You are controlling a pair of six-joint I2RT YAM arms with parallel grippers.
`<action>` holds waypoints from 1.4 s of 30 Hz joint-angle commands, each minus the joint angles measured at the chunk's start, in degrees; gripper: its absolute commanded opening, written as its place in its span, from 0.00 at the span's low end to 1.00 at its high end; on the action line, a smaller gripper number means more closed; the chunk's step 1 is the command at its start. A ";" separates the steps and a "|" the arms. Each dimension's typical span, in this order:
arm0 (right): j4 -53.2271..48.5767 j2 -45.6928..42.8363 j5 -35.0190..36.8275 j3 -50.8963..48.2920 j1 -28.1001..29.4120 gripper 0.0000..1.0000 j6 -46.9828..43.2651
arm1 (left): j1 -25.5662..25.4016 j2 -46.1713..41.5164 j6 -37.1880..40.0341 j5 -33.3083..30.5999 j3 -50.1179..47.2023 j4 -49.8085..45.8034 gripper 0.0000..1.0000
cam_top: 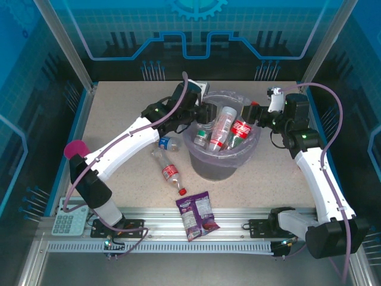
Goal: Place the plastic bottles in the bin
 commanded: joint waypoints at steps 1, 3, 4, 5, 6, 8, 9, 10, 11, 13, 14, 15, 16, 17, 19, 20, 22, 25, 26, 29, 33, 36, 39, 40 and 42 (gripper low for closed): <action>0.82 -0.77 0.23 -0.86 0.87 0.77 0.53 | -0.71 0.78 -4.26 2.31 -4.76 -0.50 0.46; 0.74 -0.49 -0.11 -0.64 0.88 0.77 0.52 | -0.93 1.09 -5.17 2.48 -5.64 -0.35 0.45; 0.81 -0.33 -0.23 -0.49 0.89 0.77 0.53 | -0.96 1.13 -5.65 2.56 -6.03 -0.27 0.45; 0.90 -0.33 -0.29 -0.46 0.87 0.77 0.53 | -1.06 1.09 -5.79 2.57 -6.26 -0.04 0.45; 0.99 -0.31 -0.36 -0.42 0.87 0.77 0.62 | -1.02 1.00 -6.05 2.32 -6.47 0.07 0.44; 1.10 -0.40 -0.67 -0.25 0.88 0.77 0.71 | -1.03 0.63 -6.06 2.21 -6.47 0.14 0.44; 1.16 -0.40 -0.91 -0.14 0.87 0.77 0.71 | -0.98 0.28 -5.90 2.17 -6.31 0.41 0.45; 1.24 -0.56 -1.23 -0.07 0.88 0.77 0.74 | -0.94 -0.12 -5.69 2.08 -6.08 0.65 0.45; 1.39 -0.55 -1.55 0.09 0.87 0.77 0.87 | -0.93 -0.38 -5.39 1.92 -5.70 0.66 0.47; 1.77 -0.58 -2.36 0.66 0.89 0.77 1.05 | -0.87 -0.79 -4.43 1.58 -4.27 0.21 0.53; 1.95 -0.50 -2.75 0.88 0.89 0.77 1.20 | -0.89 -1.01 -4.01 1.35 -3.70 0.18 0.55; 2.17 -0.49 -3.09 1.25 0.87 0.77 1.31 | -0.87 -1.22 -3.42 1.21 -2.89 0.03 0.57; 2.20 -0.48 -3.32 1.65 0.92 0.77 1.40 | -0.84 -1.48 -2.92 0.99 -2.24 -0.12 0.60; 2.33 -0.40 -3.49 1.90 0.92 0.77 1.41 | -0.79 -1.69 -2.31 0.63 -1.56 -0.25 0.62; 2.31 -0.20 -3.65 2.47 0.89 0.78 1.32 | -0.76 -2.61 -0.87 -0.38 -0.17 -0.50 0.67; 2.31 -0.11 -3.75 2.63 0.93 0.78 1.30 | -0.81 -2.96 -0.24 -0.82 0.35 -0.60 0.69; 2.41 0.19 -4.09 3.04 1.01 0.78 1.33 | -0.40 -4.04 0.84 -1.55 1.52 -0.95 0.71; 2.50 0.51 -4.30 3.58 1.04 0.78 1.18 | 0.61 -5.94 2.20 -3.19 2.58 -2.11 0.74; 2.57 0.55 -4.29 3.70 1.00 0.78 1.14 | 1.12 -6.64 2.41 -3.72 2.62 -2.44 0.75; 2.50 0.65 -4.29 4.08 1.04 0.78 0.93 | 3.56 -9.57 2.36 -5.13 1.35 -3.42 0.77; 2.31 0.64 -3.97 4.02 0.96 0.78 0.49 | 9.80 -14.33 -0.36 -5.75 -3.45 -5.36 0.79; 2.22 0.68 -3.70 3.84 0.87 0.78 0.23 | 15.70 -17.12 -2.96 -4.61 -8.50 -6.91 0.79; 1.96 0.89 -3.31 3.63 0.89 0.78 -0.10 | 18.79 -19.08 -4.79 -5.39 -13.61 -9.58 0.80; 1.87 0.85 -3.00 3.56 0.83 0.78 -0.16 | 19.38 -19.51 -5.89 -5.39 -15.39 -10.96 0.80; 1.69 0.91 -2.55 3.32 0.77 0.78 -0.39 | 19.87 -20.10 -8.44 -5.33 -19.21 -12.91 0.81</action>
